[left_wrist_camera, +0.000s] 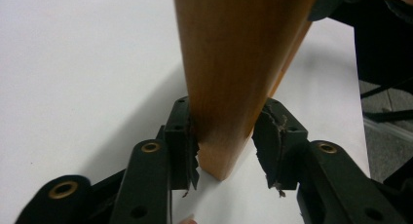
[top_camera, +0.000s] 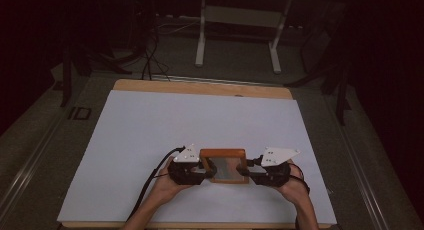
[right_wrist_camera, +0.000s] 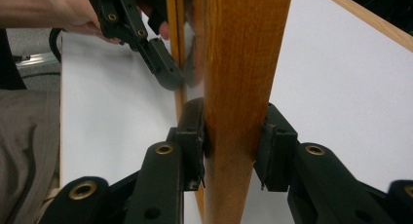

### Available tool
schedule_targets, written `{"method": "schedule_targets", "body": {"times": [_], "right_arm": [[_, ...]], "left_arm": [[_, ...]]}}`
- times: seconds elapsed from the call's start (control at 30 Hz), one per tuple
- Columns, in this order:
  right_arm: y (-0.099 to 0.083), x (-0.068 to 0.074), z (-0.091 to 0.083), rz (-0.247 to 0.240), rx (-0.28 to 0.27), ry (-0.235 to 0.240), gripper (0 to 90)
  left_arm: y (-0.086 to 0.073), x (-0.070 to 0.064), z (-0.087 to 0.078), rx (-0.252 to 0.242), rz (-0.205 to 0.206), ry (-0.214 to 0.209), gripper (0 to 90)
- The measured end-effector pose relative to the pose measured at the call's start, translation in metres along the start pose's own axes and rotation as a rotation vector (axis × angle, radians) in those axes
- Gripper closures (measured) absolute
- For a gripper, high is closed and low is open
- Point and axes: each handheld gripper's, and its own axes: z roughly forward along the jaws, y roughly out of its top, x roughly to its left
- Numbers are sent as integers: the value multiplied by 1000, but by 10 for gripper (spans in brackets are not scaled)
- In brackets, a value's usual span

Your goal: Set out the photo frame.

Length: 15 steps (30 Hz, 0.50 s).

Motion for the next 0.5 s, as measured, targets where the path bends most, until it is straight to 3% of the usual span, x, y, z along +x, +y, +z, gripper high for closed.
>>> {"method": "schedule_targets", "body": {"times": [0.17, 0.5], "right_arm": [[-2, -1, 0, 7, 9, 1, 657], [-3, -3, 0, 20, 3, 15, 656]], "left_arm": [[2, -3, 0, 15, 24, 14, 641], [4, -5, -2, 30, 19, 20, 644]]}}
